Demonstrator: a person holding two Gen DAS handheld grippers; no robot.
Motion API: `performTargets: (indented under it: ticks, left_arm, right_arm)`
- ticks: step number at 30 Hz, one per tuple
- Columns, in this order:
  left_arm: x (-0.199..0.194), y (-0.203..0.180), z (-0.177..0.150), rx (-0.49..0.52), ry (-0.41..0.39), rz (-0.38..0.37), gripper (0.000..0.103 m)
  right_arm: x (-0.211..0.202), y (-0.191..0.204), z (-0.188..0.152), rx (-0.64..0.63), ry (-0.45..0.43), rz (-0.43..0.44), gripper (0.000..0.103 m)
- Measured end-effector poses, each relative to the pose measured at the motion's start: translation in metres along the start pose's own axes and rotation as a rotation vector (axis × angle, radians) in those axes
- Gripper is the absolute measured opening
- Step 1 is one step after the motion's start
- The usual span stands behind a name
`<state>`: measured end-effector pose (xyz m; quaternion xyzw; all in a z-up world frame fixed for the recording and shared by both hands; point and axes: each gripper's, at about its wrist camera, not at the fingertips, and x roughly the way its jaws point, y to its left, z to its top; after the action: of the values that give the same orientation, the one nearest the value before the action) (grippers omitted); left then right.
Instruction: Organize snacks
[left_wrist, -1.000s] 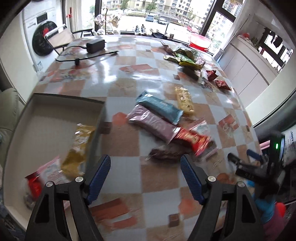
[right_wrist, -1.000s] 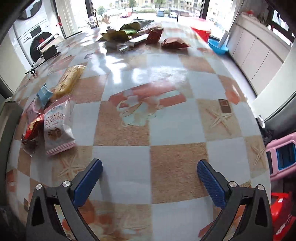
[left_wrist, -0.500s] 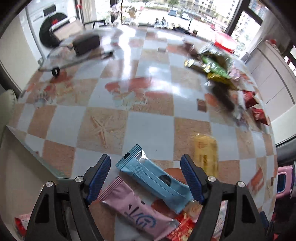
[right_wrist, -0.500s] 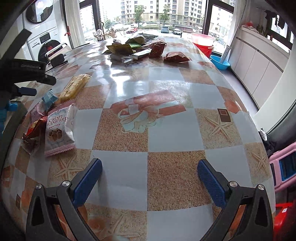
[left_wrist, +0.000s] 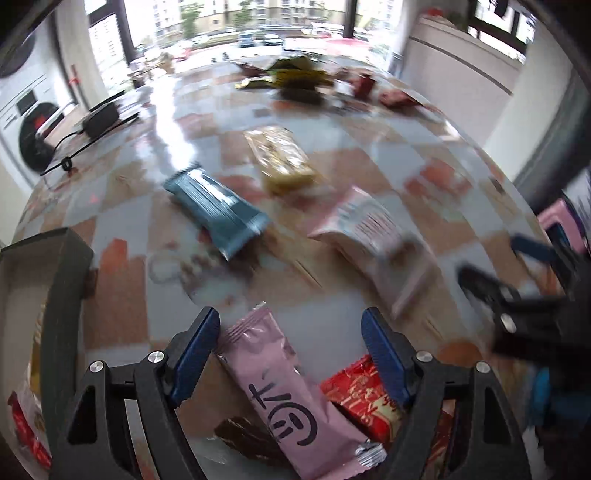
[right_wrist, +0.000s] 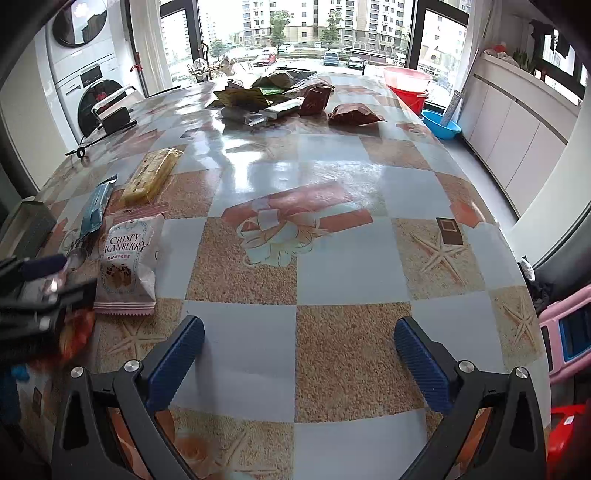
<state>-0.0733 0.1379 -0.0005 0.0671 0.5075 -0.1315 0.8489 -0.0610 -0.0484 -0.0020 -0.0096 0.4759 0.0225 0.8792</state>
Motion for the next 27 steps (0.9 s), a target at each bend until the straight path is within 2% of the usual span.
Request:
performTargets:
  ticks: [3,5,7,10,13,16,20,23,25,27]
  left_arm:
    - [-0.016,0.005,-0.001,-0.021,-0.023,0.012,0.08]
    - [-0.027,0.021,0.004,-0.094,-0.041,0.03,0.08]
    - [-0.034,0.037,0.007,-0.16,-0.029,0.015,0.081]
    - [-0.04,0.044,0.005,-0.126,-0.02,0.044,0.081]
    - [-0.04,0.039,-0.01,-0.072,0.035,0.068,0.081]
    - [-0.047,0.042,-0.028,-0.135,0.062,0.034,0.081]
    - [-0.059,0.037,-0.051,-0.211,0.071,0.057,0.081]
    - [-0.061,0.029,-0.064,-0.248,0.094,0.036,0.082]
    - [-0.057,0.022,-0.069,-0.246,0.117,0.017,0.083]
    - [-0.049,0.015,-0.07,-0.218,0.124,0.047,0.084]
  right_arm:
    - [0.0,0.0,0.0,0.0,0.0,0.0,0.103]
    - [0.0,0.0,0.0,0.001,0.0,0.0,0.103]
    - [0.0,0.0,0.0,0.001,0.0,0.0,0.103]
    - [0.0,0.0,0.0,0.001,0.0,0.0,0.103]
    - [0.0,0.0,0.0,0.001,0.0,0.0,0.103]
    - [0.0,0.0,0.0,0.001,0.0,0.0,0.103]
    - [0.0,0.0,0.0,0.001,0.0,0.0,0.103]
    - [0.0,0.0,0.0,0.001,-0.001,0.0,0.103]
    - [0.0,0.001,0.0,0.001,0.0,-0.001,0.103]
    - [0.0,0.0,0.0,0.0,0.0,0.0,0.103]
